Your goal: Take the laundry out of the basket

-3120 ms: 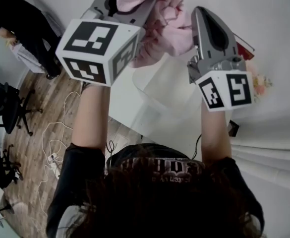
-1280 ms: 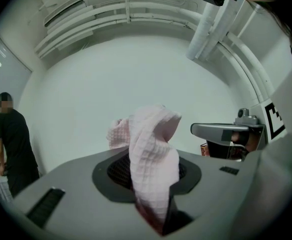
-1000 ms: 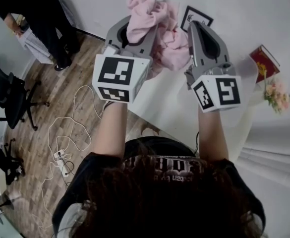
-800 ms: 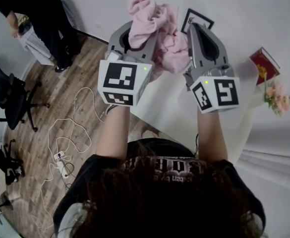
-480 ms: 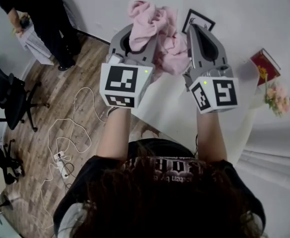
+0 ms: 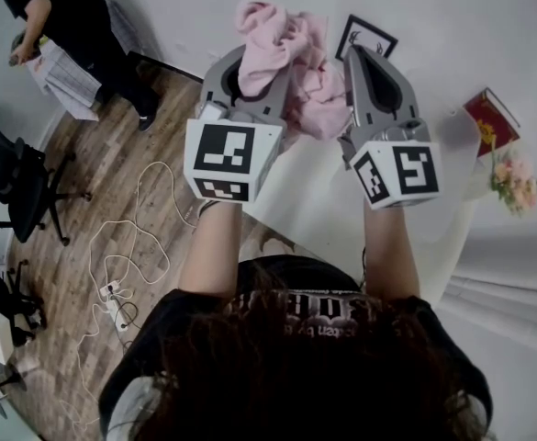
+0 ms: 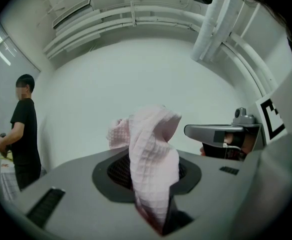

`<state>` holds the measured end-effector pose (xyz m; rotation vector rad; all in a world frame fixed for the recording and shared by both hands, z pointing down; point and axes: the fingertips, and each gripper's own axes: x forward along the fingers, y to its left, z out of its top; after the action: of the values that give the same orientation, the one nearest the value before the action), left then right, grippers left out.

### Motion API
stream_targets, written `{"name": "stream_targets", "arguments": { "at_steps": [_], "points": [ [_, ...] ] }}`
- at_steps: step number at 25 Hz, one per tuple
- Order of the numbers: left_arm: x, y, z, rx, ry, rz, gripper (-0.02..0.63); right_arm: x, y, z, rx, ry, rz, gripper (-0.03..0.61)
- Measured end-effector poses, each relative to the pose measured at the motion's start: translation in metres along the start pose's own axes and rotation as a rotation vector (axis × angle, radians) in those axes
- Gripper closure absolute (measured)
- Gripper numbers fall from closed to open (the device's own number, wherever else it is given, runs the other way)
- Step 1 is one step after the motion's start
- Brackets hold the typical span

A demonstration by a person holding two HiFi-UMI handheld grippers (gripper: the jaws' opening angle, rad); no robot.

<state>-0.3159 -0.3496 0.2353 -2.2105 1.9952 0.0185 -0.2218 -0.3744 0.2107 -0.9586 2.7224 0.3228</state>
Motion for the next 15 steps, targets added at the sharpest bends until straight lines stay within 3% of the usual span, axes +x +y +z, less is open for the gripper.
{"name": "stream_targets", "arguments": {
  "at_steps": [15],
  "points": [
    [-0.0001, -0.0013, -0.0008, -0.002, 0.008, 0.002, 0.492, -0.0035, -0.0065, 0.0021, -0.009, 0.005, -0.014, 0.552]
  ]
}}
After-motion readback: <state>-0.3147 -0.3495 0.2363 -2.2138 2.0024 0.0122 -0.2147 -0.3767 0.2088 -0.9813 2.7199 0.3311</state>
